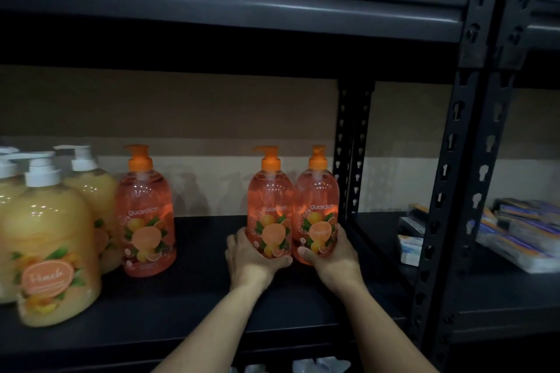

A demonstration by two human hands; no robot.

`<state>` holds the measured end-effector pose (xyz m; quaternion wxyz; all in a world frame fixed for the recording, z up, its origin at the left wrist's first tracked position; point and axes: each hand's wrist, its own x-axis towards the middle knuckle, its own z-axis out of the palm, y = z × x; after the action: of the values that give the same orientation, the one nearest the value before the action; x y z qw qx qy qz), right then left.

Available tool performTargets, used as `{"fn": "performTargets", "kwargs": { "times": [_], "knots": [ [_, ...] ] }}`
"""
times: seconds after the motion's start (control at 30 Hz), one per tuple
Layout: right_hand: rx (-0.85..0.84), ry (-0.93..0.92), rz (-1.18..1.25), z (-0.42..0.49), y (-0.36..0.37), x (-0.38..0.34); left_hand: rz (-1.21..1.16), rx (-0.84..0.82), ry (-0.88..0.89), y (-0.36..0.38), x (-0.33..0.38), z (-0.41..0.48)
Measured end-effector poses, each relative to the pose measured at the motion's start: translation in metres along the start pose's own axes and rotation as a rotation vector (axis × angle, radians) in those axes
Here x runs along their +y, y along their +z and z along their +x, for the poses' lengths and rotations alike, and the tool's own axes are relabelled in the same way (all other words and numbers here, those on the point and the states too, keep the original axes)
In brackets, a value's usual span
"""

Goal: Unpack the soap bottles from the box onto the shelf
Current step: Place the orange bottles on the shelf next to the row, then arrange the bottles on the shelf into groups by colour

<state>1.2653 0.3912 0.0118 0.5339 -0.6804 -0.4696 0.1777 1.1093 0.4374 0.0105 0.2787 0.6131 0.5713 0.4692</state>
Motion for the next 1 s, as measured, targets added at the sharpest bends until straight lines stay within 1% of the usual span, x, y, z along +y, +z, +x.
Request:
{"fn": "performTargets", "kwargs": {
  "times": [0.1,0.23,0.33,0.43,0.5,0.53,0.6,0.63,0.67,0.7,0.73,0.8,0.83,0.9,0.93,1.0],
  "knots": [
    [0.0,0.003,-0.043,0.003,0.0,0.002,0.0,-0.007,0.008,0.0,0.003,-0.001],
    [-0.006,0.005,-0.041,0.004,0.001,0.003,0.015,-0.022,-0.017,-0.002,0.001,-0.001],
    [0.003,0.003,-0.035,0.001,0.0,-0.001,0.021,-0.093,-0.047,-0.006,0.005,-0.003],
    [0.059,-0.021,0.046,-0.002,0.0,-0.005,-0.029,-0.189,-0.09,-0.024,0.005,-0.01],
    [0.165,-0.02,0.023,-0.018,-0.003,-0.019,-0.019,-0.172,-0.007,-0.047,-0.002,-0.017],
    [0.263,-0.033,-0.029,-0.03,-0.004,-0.027,0.033,-0.122,0.082,-0.064,-0.007,-0.022],
    [0.527,-0.194,-0.148,-0.058,0.001,-0.047,0.225,0.022,0.288,-0.102,-0.018,-0.034],
    [0.62,-0.304,-0.156,-0.073,0.01,-0.059,0.312,0.096,0.376,-0.117,-0.024,-0.041],
    [0.629,-0.388,-0.142,-0.084,0.023,-0.069,0.388,0.157,0.434,-0.131,-0.031,-0.046],
    [0.57,-0.448,-0.12,-0.095,0.042,-0.081,0.46,0.19,0.453,-0.145,-0.043,-0.051],
    [0.469,-0.477,-0.096,-0.101,0.062,-0.091,0.519,0.192,0.446,-0.155,-0.053,-0.055],
    [0.217,-0.447,-0.025,-0.106,0.1,-0.102,0.634,0.145,0.422,-0.165,-0.069,-0.06],
    [0.095,-0.397,0.014,-0.108,0.118,-0.108,0.683,0.115,0.404,-0.17,-0.078,-0.062],
    [-0.084,-0.261,0.057,-0.108,0.144,-0.115,0.75,0.056,0.361,-0.177,-0.085,-0.064],
    [-0.152,-0.197,0.07,-0.109,0.155,-0.117,0.787,0.035,0.333,-0.181,-0.085,-0.066],
    [-0.235,-0.113,0.08,-0.11,0.175,-0.122,0.839,0.012,0.295,-0.186,-0.087,-0.067]
  ]
}}
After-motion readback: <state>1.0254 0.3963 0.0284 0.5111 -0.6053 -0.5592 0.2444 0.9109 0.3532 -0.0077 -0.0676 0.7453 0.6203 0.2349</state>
